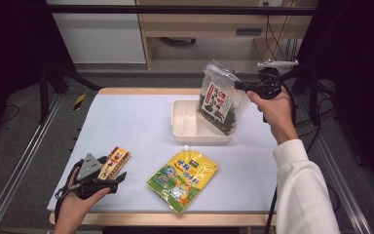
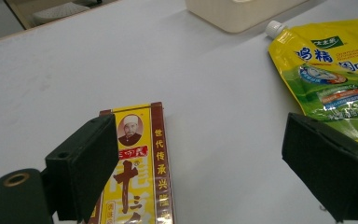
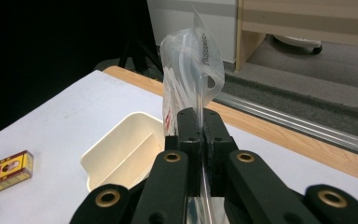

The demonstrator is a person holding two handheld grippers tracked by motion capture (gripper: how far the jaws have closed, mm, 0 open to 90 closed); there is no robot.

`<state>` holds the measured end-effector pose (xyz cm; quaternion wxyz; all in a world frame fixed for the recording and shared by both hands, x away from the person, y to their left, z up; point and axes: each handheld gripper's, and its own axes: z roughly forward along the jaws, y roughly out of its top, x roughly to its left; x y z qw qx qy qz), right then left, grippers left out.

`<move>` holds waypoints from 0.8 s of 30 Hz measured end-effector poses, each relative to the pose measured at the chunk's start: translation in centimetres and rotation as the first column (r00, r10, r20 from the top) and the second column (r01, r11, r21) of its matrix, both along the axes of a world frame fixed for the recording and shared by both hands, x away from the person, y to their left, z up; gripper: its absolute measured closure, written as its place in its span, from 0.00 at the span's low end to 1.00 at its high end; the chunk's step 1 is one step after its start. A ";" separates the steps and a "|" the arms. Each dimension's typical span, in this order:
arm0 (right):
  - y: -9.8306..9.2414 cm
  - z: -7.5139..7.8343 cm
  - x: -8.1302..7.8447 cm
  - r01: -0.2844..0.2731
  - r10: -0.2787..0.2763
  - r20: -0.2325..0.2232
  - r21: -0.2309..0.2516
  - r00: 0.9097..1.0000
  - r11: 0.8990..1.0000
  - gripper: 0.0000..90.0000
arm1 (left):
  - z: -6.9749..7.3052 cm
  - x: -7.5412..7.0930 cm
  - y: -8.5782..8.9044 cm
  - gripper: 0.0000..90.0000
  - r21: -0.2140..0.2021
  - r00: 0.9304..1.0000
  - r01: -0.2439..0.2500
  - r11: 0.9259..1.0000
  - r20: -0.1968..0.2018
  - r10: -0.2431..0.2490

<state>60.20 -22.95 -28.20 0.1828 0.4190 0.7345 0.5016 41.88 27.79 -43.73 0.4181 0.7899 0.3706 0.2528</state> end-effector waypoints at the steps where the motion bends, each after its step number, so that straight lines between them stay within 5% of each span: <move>1: -0.1 -0.1 0.0 -0.001 0.001 -0.001 0.004 1.000 1.000 0.99 | 0.0 0.0 0.0 0.12 0.001 1.000 0.001 1.000 -0.001 -0.001; 16: -0.4 -1.3 -0.6 -0.006 0.006 0.002 -0.004 1.000 1.000 0.96 | -0.1 0.0 -0.1 0.12 0.003 1.000 0.002 1.000 -0.004 -0.002; 22: -0.5 -1.3 -0.9 0.024 -0.024 0.015 -0.012 1.000 1.000 0.78 | -0.1 0.0 -0.2 0.12 0.005 1.000 0.003 1.000 -0.003 -0.003; 24: -0.7 -1.1 -1.3 0.033 -0.033 0.035 -0.011 0.999 0.999 0.64 | -0.2 0.1 -0.1 0.11 0.008 1.000 0.002 1.000 -0.005 -0.002</move>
